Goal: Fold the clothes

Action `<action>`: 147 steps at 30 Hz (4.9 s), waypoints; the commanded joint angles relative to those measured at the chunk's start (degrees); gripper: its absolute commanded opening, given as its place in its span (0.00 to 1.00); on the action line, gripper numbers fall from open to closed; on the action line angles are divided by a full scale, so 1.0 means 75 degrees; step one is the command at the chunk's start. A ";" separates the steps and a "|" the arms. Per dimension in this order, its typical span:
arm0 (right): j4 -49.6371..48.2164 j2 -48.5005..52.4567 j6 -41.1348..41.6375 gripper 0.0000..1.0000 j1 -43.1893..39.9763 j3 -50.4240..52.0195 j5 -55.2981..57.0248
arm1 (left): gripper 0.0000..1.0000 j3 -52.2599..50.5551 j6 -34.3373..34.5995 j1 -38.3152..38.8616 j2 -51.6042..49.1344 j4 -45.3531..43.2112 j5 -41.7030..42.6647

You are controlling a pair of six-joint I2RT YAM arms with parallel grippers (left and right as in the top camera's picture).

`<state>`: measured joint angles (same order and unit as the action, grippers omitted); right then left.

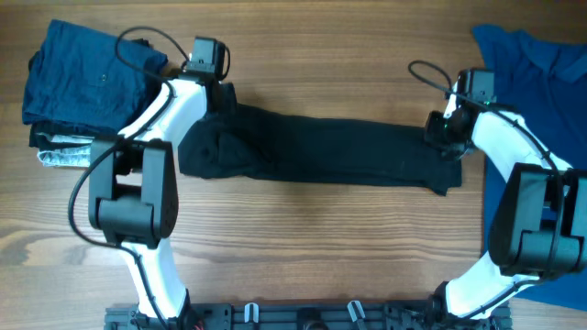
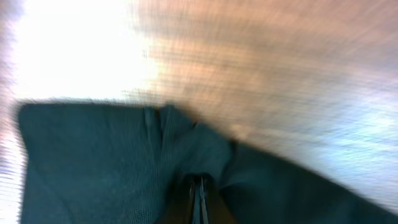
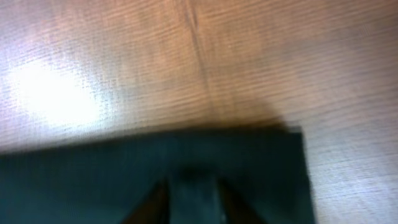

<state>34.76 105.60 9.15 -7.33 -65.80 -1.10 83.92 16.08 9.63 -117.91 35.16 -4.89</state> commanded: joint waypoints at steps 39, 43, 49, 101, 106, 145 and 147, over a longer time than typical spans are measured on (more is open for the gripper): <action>0.0685 0.0507 -0.1591 0.67 -0.0731 0.0440 0.0306 | 1.00 0.0670 0.0720 -0.0020 0.2952 0.2524 -0.0134; 0.0644 0.0507 -0.1597 0.35 -0.0731 0.0440 0.0023 | 1.00 0.0670 0.0723 -0.0020 0.2952 0.2524 -0.0134; 0.0315 0.0504 -0.1495 0.04 -0.0734 0.0303 -0.0114 | 1.00 0.0670 0.0720 -0.0020 0.2952 0.2524 -0.0134; 0.1582 0.0128 0.0842 0.04 0.2702 -0.1510 -0.2241 | 1.00 0.0670 0.0723 -0.0020 0.2952 0.2524 -0.0134; 0.1533 0.0128 0.1029 0.09 0.2978 -0.1510 -0.2247 | 1.00 0.0670 0.0720 -0.0020 0.2952 0.2524 -0.0134; 0.0291 -0.0329 0.1320 0.11 0.3500 -0.1408 -0.3273 | 1.00 0.0670 0.0720 -0.0020 0.2952 0.2524 -0.0134; 0.0076 -0.0268 0.1326 0.10 0.3503 -0.1405 -0.2742 | 1.00 0.0670 0.0720 -0.0020 0.2952 0.2524 -0.0134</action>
<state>35.99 104.51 20.71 18.92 -75.35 -24.93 89.08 21.17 9.63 -95.46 54.04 -5.10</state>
